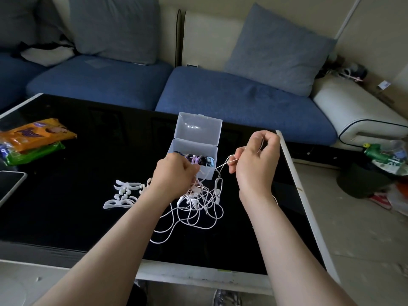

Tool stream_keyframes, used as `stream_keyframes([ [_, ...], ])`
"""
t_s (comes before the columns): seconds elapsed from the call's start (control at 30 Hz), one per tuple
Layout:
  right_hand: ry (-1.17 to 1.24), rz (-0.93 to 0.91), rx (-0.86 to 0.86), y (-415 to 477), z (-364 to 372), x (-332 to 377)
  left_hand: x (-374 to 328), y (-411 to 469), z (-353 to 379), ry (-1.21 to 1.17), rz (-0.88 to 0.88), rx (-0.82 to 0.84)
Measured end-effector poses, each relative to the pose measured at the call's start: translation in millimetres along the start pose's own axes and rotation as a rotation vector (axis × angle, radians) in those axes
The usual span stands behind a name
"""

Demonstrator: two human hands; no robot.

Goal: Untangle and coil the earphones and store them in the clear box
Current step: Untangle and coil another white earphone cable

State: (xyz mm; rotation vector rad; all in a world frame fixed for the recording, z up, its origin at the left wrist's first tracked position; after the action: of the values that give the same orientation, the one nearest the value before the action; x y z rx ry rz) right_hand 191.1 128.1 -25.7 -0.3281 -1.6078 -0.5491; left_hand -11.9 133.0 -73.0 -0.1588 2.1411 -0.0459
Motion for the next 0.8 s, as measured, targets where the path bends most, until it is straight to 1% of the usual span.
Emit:
stream_keyframes([
  [0.13,-0.022,0.008,0.062,-2.8,3.5,-0.3,-7.3,-1.0,4.5,-0.131,-0.021,0.086],
  [0.17,-0.02,0.01,0.07,-3.2,3.7,0.4,-10.8,-2.2,4.5,-0.133,-0.018,0.108],
  [0.23,-0.013,0.008,0.075,-3.1,2.1,1.8,-17.1,-8.0,7.0,-0.034,0.022,0.174],
  [0.37,-0.003,0.006,0.069,-2.4,-2.3,3.7,-9.6,-12.7,15.9,0.306,0.069,0.251],
  [0.43,0.009,0.01,0.062,-2.4,-5.2,6.0,-2.7,-9.2,21.0,0.384,0.087,0.275],
  [0.6,0.096,0.071,0.07,-1.2,-8.8,8.3,6.8,1.7,21.5,0.39,0.119,0.214],
  [0.63,0.123,0.087,0.089,-0.8,-7.8,8.0,6.8,1.3,23.9,0.402,0.131,0.247],
  [0.7,0.175,0.122,0.145,-1.2,-4.3,7.3,1.1,-4.9,33.5,0.405,0.196,0.373],
  [0.77,0.235,0.169,0.205,-2.2,0.1,6.6,-13.3,-13.8,42.0,0.351,0.316,0.458],
  [0.8,0.263,0.194,0.228,-2.8,1.9,6.1,-17.7,-16.2,45.4,0.307,0.362,0.472],
])
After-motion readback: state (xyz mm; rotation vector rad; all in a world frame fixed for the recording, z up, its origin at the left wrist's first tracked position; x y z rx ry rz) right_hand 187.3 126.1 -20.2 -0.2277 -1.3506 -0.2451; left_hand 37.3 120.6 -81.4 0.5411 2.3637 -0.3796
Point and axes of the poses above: each hand's wrist, its own y-axis towards the middle knuckle, its own z-axis out of the palm, x = y × z, the point moved 7 cm from there along y, towards the middle knuckle, and after that the axes turned 7 degrees about -y, right-handed, at the moved point
